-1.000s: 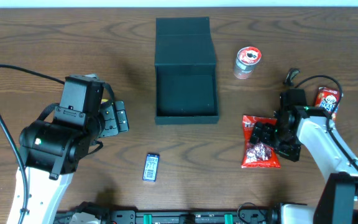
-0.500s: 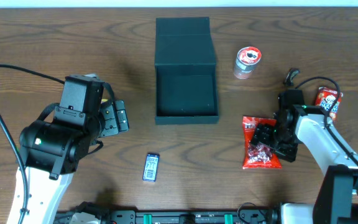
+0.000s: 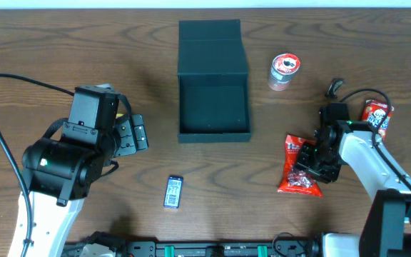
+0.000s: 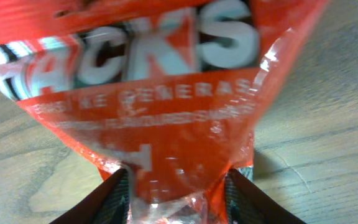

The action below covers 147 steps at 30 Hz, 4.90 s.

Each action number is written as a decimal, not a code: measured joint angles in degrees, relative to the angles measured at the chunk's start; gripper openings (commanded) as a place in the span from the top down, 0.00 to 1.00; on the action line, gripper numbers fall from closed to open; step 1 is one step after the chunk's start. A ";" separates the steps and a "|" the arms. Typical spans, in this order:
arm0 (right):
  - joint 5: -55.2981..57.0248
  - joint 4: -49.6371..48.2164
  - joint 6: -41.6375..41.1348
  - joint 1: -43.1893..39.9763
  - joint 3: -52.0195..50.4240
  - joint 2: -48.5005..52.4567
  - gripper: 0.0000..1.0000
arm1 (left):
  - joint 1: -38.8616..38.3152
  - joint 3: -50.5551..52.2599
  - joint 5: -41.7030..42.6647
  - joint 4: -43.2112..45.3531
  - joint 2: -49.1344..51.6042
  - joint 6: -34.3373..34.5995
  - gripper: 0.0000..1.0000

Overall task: Pack container
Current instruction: 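Lift the red bag and lower it into the black box, then open the right gripper and withdraw it from the box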

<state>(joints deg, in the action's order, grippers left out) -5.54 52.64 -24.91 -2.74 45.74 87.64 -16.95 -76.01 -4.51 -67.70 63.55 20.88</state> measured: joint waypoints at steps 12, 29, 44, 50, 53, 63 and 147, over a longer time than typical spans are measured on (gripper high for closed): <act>-0.26 0.66 -0.33 0.00 0.35 -0.55 0.83 | 0.00 0.00 0.00 0.07 0.00 0.00 0.05; 0.50 10.29 -0.81 1.88 5.84 -3.41 0.98 | 0.00 0.00 0.00 0.26 0.00 -0.20 0.05; -3.52 6.45 -11.50 26.86 26.14 -13.60 0.98 | 0.00 0.00 0.00 0.22 0.00 -0.20 0.05; -4.63 0.20 -14.75 30.45 30.27 -2.71 0.99 | 0.00 0.00 0.02 0.24 0.04 -0.39 0.05; -4.94 -1.14 -15.50 30.51 34.07 3.67 0.98 | 0.00 0.00 0.00 0.20 0.07 -0.39 0.05; -3.28 -1.92 -16.98 30.51 39.10 15.56 0.98 | 0.00 0.00 0.00 -0.87 0.04 -1.51 0.05; 14.16 14.08 -5.05 30.99 47.32 -1.70 0.01 | 0.00 0.00 0.00 -1.42 0.07 -3.19 0.05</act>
<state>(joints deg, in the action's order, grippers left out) 8.62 66.72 -29.95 28.25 93.06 85.93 -16.95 -76.01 -4.51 -69.12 63.61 17.69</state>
